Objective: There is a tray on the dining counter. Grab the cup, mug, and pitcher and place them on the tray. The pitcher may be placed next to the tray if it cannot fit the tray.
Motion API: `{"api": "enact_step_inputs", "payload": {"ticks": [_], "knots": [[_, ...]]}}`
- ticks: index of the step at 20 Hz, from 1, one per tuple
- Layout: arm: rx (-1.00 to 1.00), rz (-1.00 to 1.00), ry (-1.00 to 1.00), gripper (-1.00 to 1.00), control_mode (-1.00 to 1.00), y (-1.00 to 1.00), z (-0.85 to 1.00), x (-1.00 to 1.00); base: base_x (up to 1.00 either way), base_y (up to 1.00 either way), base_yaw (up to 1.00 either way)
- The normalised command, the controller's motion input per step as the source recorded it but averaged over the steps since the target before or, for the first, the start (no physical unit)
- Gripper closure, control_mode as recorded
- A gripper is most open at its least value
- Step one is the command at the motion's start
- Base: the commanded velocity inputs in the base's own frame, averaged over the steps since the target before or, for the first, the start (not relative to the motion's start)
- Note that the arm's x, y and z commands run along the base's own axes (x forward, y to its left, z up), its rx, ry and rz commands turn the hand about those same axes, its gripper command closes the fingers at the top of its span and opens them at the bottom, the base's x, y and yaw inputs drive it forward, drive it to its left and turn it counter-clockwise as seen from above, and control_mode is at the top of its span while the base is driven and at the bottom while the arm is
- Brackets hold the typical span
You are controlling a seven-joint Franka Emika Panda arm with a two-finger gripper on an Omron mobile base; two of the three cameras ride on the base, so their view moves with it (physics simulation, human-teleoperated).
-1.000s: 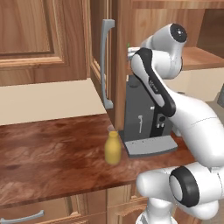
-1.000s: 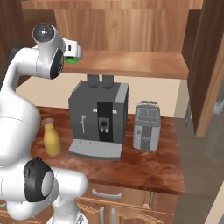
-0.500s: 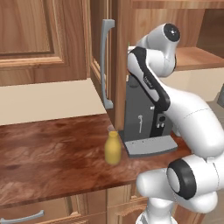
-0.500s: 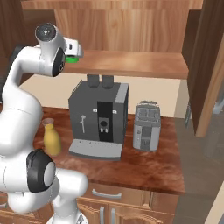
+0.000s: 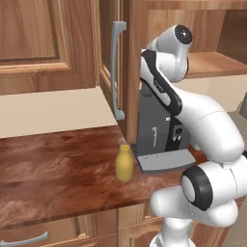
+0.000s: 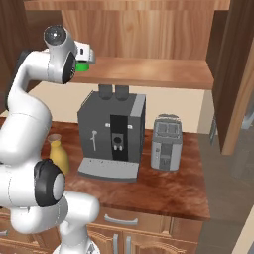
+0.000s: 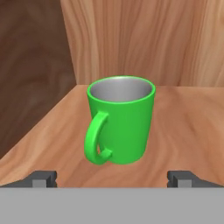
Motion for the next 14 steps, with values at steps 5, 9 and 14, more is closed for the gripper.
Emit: {"api": "enact_step_inputs", "payload": {"ticks": [5,9,14], "knots": [[0.00,0.00,0.00,-1.00,-1.00,0.07,0.00,0.22,0.00,0.00,0.00],[0.00,0.00,0.00,-1.00,-1.00,0.07,0.00,0.21,0.00,0.00,0.00],[0.00,0.00,0.00,-1.00,-1.00,0.09,0.00,0.21,0.00,0.00,0.00]]}}
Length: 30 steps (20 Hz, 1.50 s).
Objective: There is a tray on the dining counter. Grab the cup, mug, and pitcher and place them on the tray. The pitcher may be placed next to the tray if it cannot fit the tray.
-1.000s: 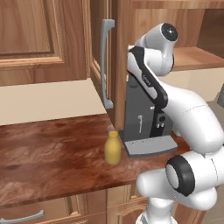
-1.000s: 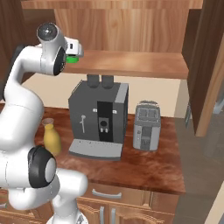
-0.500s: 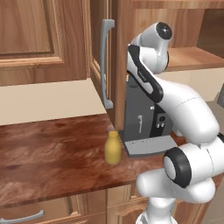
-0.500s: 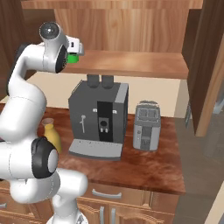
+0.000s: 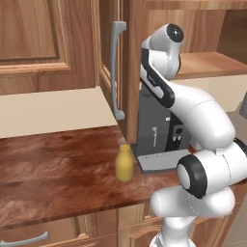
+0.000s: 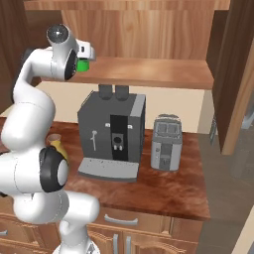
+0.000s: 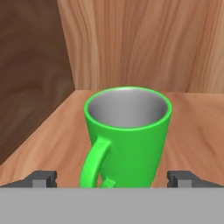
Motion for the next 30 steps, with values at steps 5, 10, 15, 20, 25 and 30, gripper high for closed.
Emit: {"api": "enact_step_inputs", "payload": {"ticks": [5,10,15,20,25,30], "knots": [[0.00,0.00,0.00,-1.00,-1.00,0.05,-0.03,0.19,0.00,0.00,0.00],[0.00,0.00,0.00,-1.00,-1.00,0.00,-0.09,0.13,0.00,0.00,0.00],[0.00,0.00,0.00,-1.00,-1.00,0.03,-0.08,0.07,0.00,0.00,0.00],[0.00,0.00,0.00,-1.00,-1.00,0.05,-0.04,0.09,0.00,0.00,0.00],[0.00,0.00,0.00,-1.00,-1.00,0.05,-0.03,0.15,0.00,0.00,0.00],[0.00,0.00,0.00,-1.00,-1.00,0.05,0.00,0.05,0.00,0.00,0.00]]}}
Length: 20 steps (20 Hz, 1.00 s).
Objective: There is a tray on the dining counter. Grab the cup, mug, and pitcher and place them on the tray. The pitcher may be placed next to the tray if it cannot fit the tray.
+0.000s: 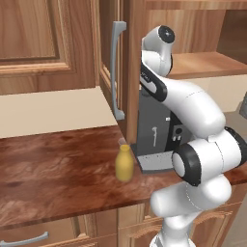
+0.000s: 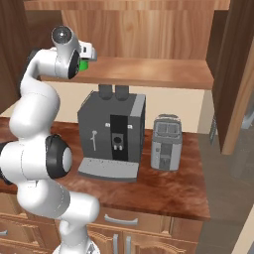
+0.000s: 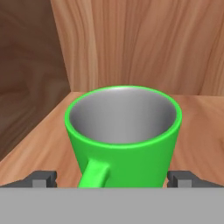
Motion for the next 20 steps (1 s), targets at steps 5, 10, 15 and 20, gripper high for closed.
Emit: {"api": "enact_step_inputs", "payload": {"ticks": [5,10,15,20], "knots": [[0.00,0.00,0.00,-1.00,-1.00,0.00,0.00,0.00,0.00,0.00,0.00],[0.00,0.00,0.00,-1.00,-1.00,0.00,0.00,0.00,0.00,0.00,0.00],[0.00,0.00,0.00,1.00,-1.00,0.00,0.00,0.00,0.00,0.00,0.00],[0.00,0.00,0.00,1.00,-1.00,0.00,0.00,0.00,0.00,0.00,0.00]]}}
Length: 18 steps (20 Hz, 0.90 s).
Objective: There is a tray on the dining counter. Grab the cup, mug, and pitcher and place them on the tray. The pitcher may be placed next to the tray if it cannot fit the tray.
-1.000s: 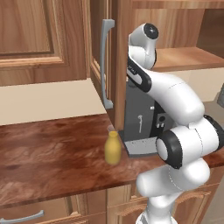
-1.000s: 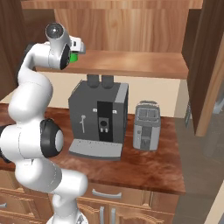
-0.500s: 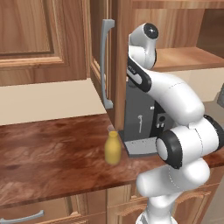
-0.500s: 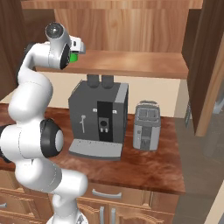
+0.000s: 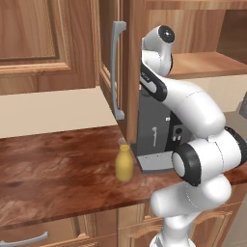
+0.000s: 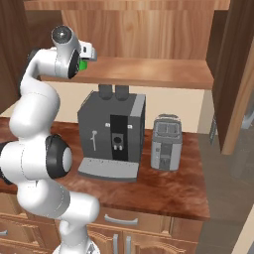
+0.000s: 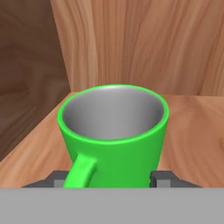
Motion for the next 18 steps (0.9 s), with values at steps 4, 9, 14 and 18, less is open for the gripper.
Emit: {"api": "enact_step_inputs", "payload": {"ticks": [4,9,14,18], "knots": [[0.00,0.00,0.00,1.00,-1.00,0.00,0.00,0.00,0.00,0.00,0.00],[0.00,0.00,0.00,1.00,-1.00,0.00,0.00,0.00,0.00,0.00,0.00],[0.00,0.00,0.00,1.00,-1.00,-0.02,0.00,-0.01,0.00,0.00,0.00],[0.00,0.00,0.00,1.00,-1.00,-0.19,0.00,-0.10,0.00,0.00,0.00]]}}
